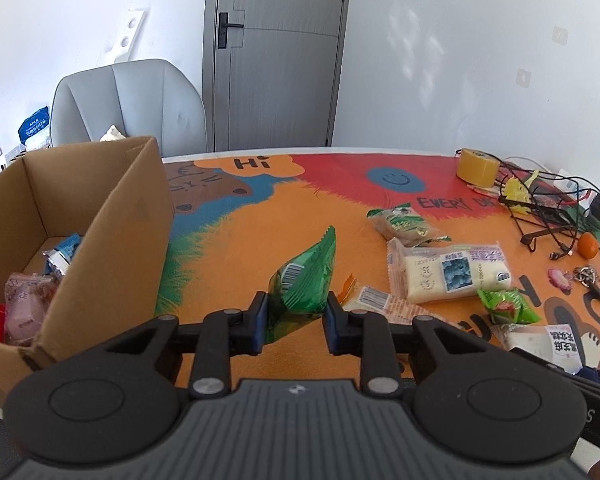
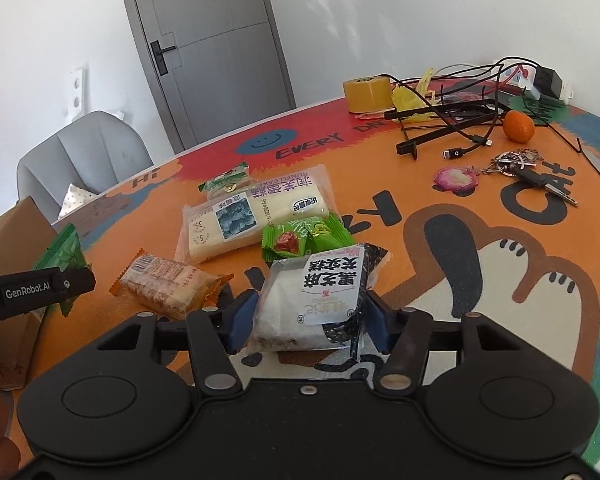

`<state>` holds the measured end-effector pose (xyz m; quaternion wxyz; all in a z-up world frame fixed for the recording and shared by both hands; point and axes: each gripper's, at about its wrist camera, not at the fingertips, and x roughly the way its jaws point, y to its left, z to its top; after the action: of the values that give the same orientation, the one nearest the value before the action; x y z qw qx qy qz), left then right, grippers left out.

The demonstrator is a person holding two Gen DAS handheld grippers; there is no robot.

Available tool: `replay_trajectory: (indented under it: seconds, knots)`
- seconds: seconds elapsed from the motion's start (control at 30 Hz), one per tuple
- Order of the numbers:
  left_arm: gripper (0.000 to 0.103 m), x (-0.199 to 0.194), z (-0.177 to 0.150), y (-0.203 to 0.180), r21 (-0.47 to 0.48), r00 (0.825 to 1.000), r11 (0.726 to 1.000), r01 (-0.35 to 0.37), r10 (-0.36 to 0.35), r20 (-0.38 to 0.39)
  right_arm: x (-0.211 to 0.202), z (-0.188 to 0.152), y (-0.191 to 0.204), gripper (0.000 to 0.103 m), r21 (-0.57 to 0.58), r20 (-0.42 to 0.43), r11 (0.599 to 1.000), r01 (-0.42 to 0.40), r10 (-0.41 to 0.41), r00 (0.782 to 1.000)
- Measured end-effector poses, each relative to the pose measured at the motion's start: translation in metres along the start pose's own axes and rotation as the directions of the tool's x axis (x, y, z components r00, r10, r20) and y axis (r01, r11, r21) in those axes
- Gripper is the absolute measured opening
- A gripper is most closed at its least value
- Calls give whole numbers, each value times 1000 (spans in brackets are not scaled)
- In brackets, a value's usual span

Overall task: Organize snacks
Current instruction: 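Carry both packs into the cardboard box and open both tools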

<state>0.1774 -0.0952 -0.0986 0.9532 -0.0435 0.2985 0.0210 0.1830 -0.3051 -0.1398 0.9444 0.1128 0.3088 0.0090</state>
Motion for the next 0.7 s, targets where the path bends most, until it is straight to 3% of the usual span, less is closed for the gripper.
replay_trajectory:
  seconds: [0.7]
  knots:
    - [27, -66, 22, 38, -70, 989, 997, 10, 0, 146, -40, 17, 39, 55, -35, 104, 996, -87, 90, 990]
